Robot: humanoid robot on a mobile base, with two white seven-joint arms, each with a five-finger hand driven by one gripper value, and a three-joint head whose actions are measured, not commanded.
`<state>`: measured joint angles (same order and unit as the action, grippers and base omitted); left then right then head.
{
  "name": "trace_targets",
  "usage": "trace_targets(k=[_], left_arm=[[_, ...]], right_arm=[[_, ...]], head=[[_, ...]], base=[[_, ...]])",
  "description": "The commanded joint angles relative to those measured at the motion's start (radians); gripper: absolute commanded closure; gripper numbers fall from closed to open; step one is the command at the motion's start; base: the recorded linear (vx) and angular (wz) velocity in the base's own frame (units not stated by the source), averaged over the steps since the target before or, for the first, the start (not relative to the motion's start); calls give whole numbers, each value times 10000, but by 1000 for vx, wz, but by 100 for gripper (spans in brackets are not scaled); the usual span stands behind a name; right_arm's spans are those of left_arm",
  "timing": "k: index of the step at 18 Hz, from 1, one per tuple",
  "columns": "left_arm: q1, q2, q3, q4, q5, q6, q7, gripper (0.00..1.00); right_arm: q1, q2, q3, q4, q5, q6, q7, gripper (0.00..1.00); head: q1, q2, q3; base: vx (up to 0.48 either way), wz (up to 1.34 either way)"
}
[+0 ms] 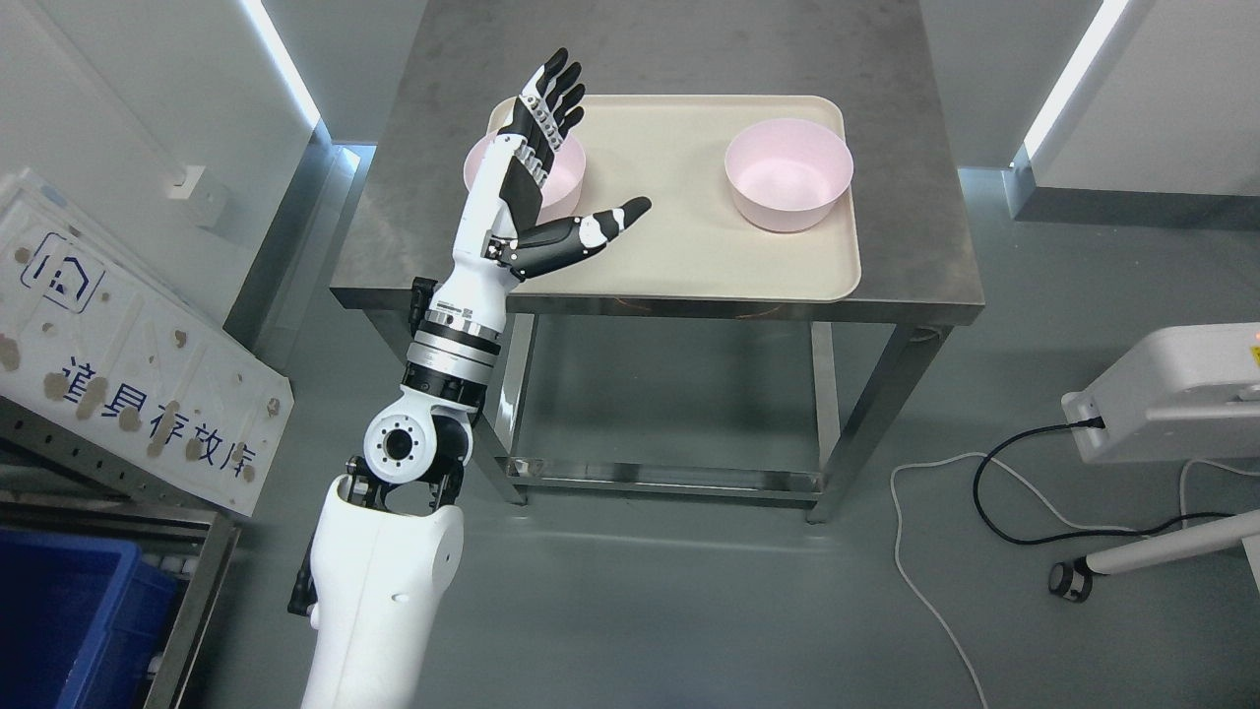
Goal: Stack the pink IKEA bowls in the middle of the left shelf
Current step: 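Reach the left hand down to the pink bowl nearer the robot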
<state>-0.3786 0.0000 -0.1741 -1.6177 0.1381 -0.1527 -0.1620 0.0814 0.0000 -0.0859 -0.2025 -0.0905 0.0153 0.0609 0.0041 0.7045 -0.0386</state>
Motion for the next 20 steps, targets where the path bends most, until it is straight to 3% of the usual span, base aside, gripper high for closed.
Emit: trace_targets(k=[1, 6, 8, 11, 14, 16, 20], left_arm=[[241, 175, 84, 9, 0, 55, -21, 0], [-613, 175, -37, 298, -229, 116, -143, 0], [-1289, 840, -84, 957, -916, 116, -785, 0], [-1811, 1089, -69, 2029, -1807, 162, -1660, 2], [-2854, 1425, 38, 2999, -2500, 1399, -2199, 2], [-3604, 1640, 99, 3183, -2500, 3283, -2276, 0], [-4527, 1687, 376, 4165, -2515, 3537, -2292, 0]], right_arm=[[-1, -174, 0, 0, 0, 0, 4, 0], [-1, -174, 0, 0, 0, 0, -11, 0], [-1, -174, 0, 0, 0, 0, 4, 0], [-1, -174, 0, 0, 0, 0, -11, 0], [-1, -174, 0, 0, 0, 0, -11, 0], [-1, -174, 0, 0, 0, 0, 4, 0], [-1, -174, 0, 0, 0, 0, -11, 0]], head=[[0, 0, 0], [0, 0, 0], [0, 0, 0], [0, 0, 0], [0, 0, 0], [0, 0, 0], [0, 0, 0]], base=[[0, 0], [0, 0], [0, 0], [0, 0], [0, 0], [0, 0], [0, 0]])
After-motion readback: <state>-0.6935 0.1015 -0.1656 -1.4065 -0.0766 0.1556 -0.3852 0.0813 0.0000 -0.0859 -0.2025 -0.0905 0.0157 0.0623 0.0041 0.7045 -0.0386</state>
